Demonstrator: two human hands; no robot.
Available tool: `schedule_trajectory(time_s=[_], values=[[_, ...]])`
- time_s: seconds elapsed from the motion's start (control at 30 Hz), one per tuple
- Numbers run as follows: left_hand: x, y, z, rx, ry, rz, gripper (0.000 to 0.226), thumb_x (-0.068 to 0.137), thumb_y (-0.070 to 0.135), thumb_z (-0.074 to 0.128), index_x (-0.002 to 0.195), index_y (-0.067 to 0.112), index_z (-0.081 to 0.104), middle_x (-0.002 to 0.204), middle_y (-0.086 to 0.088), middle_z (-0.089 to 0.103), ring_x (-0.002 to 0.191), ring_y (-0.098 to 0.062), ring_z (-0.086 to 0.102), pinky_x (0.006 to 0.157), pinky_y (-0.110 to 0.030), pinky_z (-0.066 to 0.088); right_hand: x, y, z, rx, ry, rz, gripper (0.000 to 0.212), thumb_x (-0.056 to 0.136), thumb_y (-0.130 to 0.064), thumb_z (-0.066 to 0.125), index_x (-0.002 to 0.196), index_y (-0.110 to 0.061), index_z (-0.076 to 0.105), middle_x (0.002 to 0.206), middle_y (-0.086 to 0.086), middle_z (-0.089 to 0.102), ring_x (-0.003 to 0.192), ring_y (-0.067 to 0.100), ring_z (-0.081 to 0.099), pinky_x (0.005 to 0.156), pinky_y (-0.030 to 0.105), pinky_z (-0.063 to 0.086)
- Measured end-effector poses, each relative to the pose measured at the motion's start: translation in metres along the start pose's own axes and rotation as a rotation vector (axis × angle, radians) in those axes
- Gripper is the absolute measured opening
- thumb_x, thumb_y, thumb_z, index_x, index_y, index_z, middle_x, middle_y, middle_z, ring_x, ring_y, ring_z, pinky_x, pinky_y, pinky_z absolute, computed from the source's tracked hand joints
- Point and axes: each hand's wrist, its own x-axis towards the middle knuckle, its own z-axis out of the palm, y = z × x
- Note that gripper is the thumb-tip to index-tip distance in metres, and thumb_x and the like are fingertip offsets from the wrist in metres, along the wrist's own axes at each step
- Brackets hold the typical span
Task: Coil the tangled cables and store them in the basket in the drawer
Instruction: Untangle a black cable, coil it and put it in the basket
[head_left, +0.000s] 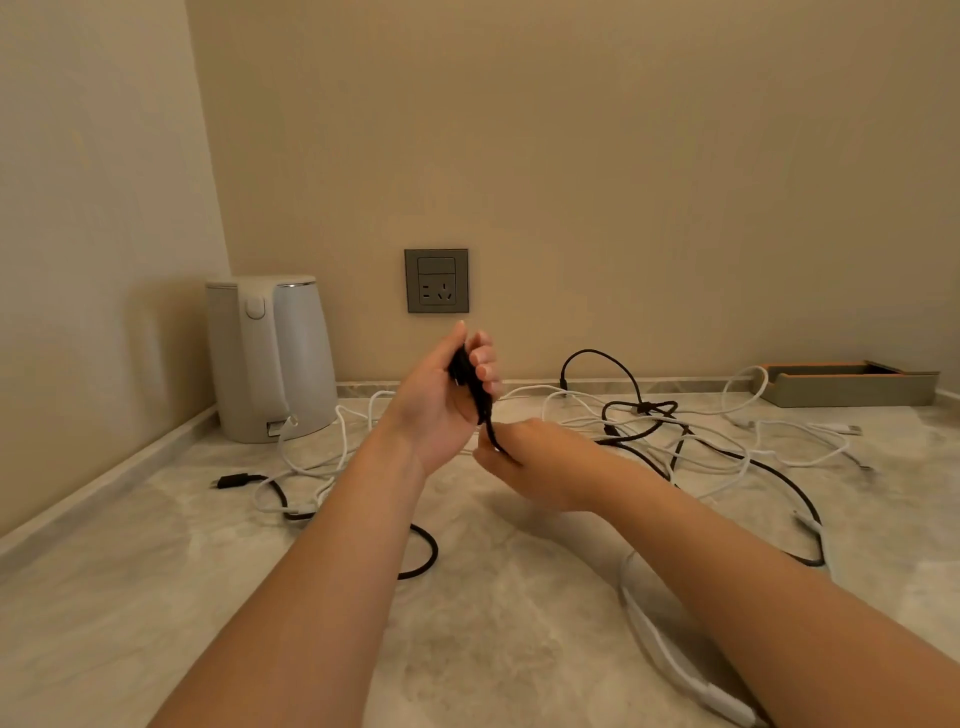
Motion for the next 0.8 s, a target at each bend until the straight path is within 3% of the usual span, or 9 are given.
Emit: schedule_trajectory(time_s=[0.17, 0.27, 0.33, 0.43, 0.53, 0.67, 0.73, 0.8], values=[[0.007, 0.004, -0.011, 0.010, 0.189, 0.134, 0.032, 0.103, 0.028, 0.035, 0.080, 0.012, 0.049, 0.053, 0.005, 0.049, 0.044, -0.005, 0.049, 0.045, -0.015, 0.043, -0.009, -0.018, -0.020, -0.294, -0.022, -0.024, 0.028, 0.103, -0.030, 0.030, 0.104, -0.011, 0.051, 0.102, 0.011, 0.059, 0.088, 0.029, 0.056, 0.066, 0.033, 0.034], [0.011, 0.000, -0.013, 0.067, 0.296, 0.197, 0.031, 0.104, 0.026, 0.035, 0.080, 0.011, 0.049, 0.052, 0.004, 0.052, 0.043, -0.006, 0.050, 0.046, -0.017, 0.044, -0.013, -0.018, -0.037, -0.349, 0.030, -0.076, 0.025, 0.101, -0.033, 0.035, 0.084, -0.019, 0.047, 0.088, 0.004, 0.053, 0.088, 0.029, 0.056, 0.066, 0.033, 0.036], [0.012, -0.002, -0.011, 0.072, 0.342, 0.228, 0.031, 0.104, 0.024, 0.036, 0.080, 0.010, 0.050, 0.056, 0.002, 0.053, 0.043, -0.006, 0.053, 0.048, -0.018, 0.046, -0.017, -0.017, -0.045, -0.349, 0.048, -0.086, 0.031, 0.100, -0.035, 0.036, 0.072, -0.021, 0.039, 0.077, -0.002, 0.046, 0.078, 0.027, 0.051, 0.063, 0.032, 0.036], [0.011, -0.007, -0.008, 0.139, 0.389, 0.247, 0.030, 0.104, 0.024, 0.036, 0.082, 0.009, 0.051, 0.066, -0.001, 0.053, 0.044, -0.006, 0.057, 0.048, -0.017, 0.049, -0.020, -0.022, -0.046, -0.385, 0.060, -0.136, 0.033, 0.099, -0.035, 0.037, 0.070, -0.020, 0.039, 0.075, -0.002, 0.045, 0.073, 0.022, 0.046, 0.060, 0.031, 0.032], [0.010, -0.010, -0.008, 0.362, 0.430, 0.241, 0.030, 0.104, 0.024, 0.034, 0.083, 0.009, 0.049, 0.067, -0.003, 0.055, 0.043, -0.005, 0.058, 0.046, -0.017, 0.048, -0.018, -0.021, -0.047, -0.319, 0.166, -0.175, 0.034, 0.098, -0.032, 0.040, 0.066, -0.020, 0.043, 0.063, -0.007, 0.043, 0.066, 0.021, 0.046, 0.052, 0.030, 0.031], [0.007, -0.007, -0.010, 0.530, 0.347, 0.115, 0.033, 0.104, 0.026, 0.034, 0.086, 0.004, 0.052, 0.063, -0.005, 0.058, 0.045, -0.007, 0.057, 0.043, -0.016, 0.047, -0.013, -0.008, -0.046, -0.146, 0.387, -0.226, 0.031, 0.097, -0.035, 0.047, 0.068, -0.025, 0.052, 0.058, -0.009, 0.044, 0.059, 0.020, 0.043, 0.053, 0.032, 0.035], [0.002, -0.009, -0.008, 0.620, 0.212, -0.002, 0.040, 0.104, 0.031, 0.033, 0.081, 0.006, 0.055, 0.068, -0.006, 0.052, 0.049, -0.009, 0.052, 0.046, -0.018, 0.045, -0.012, -0.002, -0.044, -0.079, 0.465, -0.222, 0.027, 0.095, -0.036, 0.052, 0.072, -0.024, 0.061, 0.059, -0.010, 0.046, 0.057, 0.018, 0.043, 0.053, 0.032, 0.035], [-0.003, -0.012, -0.004, 0.631, 0.068, -0.140, 0.055, 0.102, 0.045, 0.027, 0.072, 0.011, 0.058, 0.064, -0.004, 0.048, 0.050, -0.011, 0.046, 0.050, -0.021, 0.041, -0.010, 0.003, -0.043, 0.005, 0.525, -0.198, 0.027, 0.091, -0.040, 0.057, 0.069, -0.024, 0.058, 0.057, -0.010, 0.046, 0.054, 0.013, 0.041, 0.053, 0.031, 0.035]])
